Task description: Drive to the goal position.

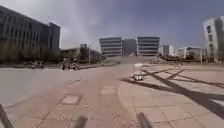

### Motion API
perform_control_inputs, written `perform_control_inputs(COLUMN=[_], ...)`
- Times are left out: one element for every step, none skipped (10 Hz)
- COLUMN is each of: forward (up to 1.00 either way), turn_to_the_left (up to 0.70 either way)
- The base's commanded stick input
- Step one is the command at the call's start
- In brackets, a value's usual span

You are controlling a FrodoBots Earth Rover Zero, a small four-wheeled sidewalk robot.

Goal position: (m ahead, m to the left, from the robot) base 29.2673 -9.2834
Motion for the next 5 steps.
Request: perform_control_inputs(forward=[1.0,1.0,1.0,1.0,1.0], turn_to_the_left=[0.0,0.0,0.0,0.0,0.0])
